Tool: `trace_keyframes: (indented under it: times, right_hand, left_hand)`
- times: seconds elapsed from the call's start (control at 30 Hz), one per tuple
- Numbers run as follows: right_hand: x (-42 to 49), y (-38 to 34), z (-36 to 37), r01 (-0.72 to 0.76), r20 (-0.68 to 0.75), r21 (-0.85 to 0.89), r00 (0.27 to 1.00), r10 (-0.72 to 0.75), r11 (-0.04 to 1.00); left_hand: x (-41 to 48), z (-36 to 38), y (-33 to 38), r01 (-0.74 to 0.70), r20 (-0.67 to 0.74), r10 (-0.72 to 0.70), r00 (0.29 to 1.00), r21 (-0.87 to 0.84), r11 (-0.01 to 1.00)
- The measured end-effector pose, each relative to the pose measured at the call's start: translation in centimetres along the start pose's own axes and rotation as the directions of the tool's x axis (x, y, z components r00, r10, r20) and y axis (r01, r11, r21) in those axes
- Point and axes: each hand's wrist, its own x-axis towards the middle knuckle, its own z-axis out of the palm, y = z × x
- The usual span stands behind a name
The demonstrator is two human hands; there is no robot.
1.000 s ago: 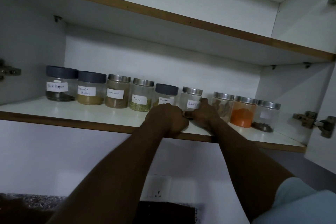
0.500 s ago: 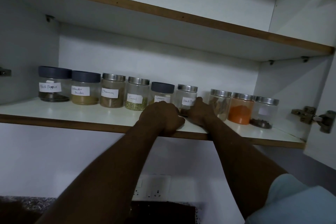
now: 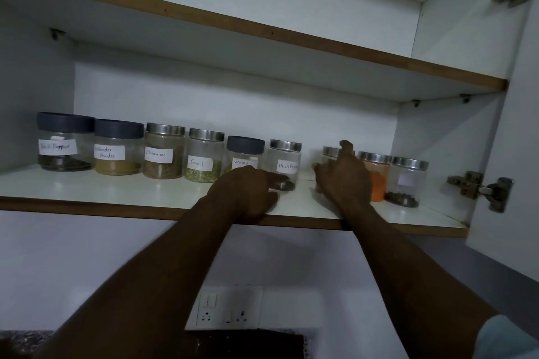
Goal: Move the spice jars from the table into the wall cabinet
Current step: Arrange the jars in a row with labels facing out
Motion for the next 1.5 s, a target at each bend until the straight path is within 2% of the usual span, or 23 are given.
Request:
trace_keyframes:
  times: [0.07, 0.23, 0.37, 0.6, 0.73, 0.9, 1.03, 1.2, 1.3, 1.4, 1.5]
  right_hand:
    - [0.4, 1.1, -0.7, 0.007, -0.019, -0.069, 1.0, -0.008, 0.998]
    - [0.9, 3.2, -1.4, 0.049, 0.113, -0.184, 0.993, -0.029, 0.982]
    - [1.3, 3.0, -1.4, 0.035, 0.097, -0.123, 0.995, -0.024, 0.992]
    - [2.4, 2.2, -1.2, 0.06, 0.044, -0.213, 0.998, -0.051, 0.975]
    - [2.9, 1.7, 0.0, 0.052, 0.1, -0.084, 0.994, -0.044, 0.995]
    - [2.2, 2.1, 1.0, 0.117, 0.042, 0.067, 0.992, -0.12, 0.991]
    - [2.4, 2.3, 1.0, 0.019, 0.083, 0.138, 0.996, -0.03, 0.99]
    - [2.1, 2.8, 1.6, -0.141, 0.203, 0.189, 0.974, 0.102, 0.972]
    - [2.3, 3.2, 1.9, -0.266, 0.324, 0.244, 0.929, 0.18, 0.933]
    - [2.7, 3.6, 1.8, -0.411, 0.498, 0.398, 0.848, 0.182, 0.82]
    - [2.9, 3.9, 1.8, -0.418, 0.513, 0.44, 0.844, 0.16, 0.795]
  left_hand:
    - [-0.2, -0.3, 0.3, -0.016, -0.004, 0.016, 1.0, -0.02, 1.0]
    - [-0.1, -0.3, 0.6, 0.005, -0.021, -0.004, 1.0, 0.026, 1.0]
    - [-0.1, -0.1, 0.6, 0.028, -0.044, -0.027, 0.999, 0.027, 0.999]
    - [-0.1, 0.0, 0.5, 0.043, -0.046, -0.042, 0.998, 0.01, 0.999]
    - [0.0, 0.0, 0.4, 0.052, -0.034, -0.052, 0.998, 0.0, 0.999]
    - [0.1, 0.0, 0.3, 0.047, -0.044, -0.047, 0.998, -0.01, 0.999]
    - [0.1, 0.1, 0.2, 0.047, -0.048, -0.047, 0.998, 0.001, 0.999]
    - [0.1, 0.0, 0.3, 0.047, -0.042, -0.047, 0.998, 0.001, 0.999]
    - [-0.1, -0.1, 0.4, 0.049, -0.035, -0.049, 0.998, 0.0, 0.999]
    - [-0.1, -0.2, 0.6, 0.055, -0.022, -0.054, 0.998, 0.006, 0.998]
    - [-0.1, -0.3, 0.7, 0.057, -0.011, -0.057, 0.998, 0.011, 0.998]
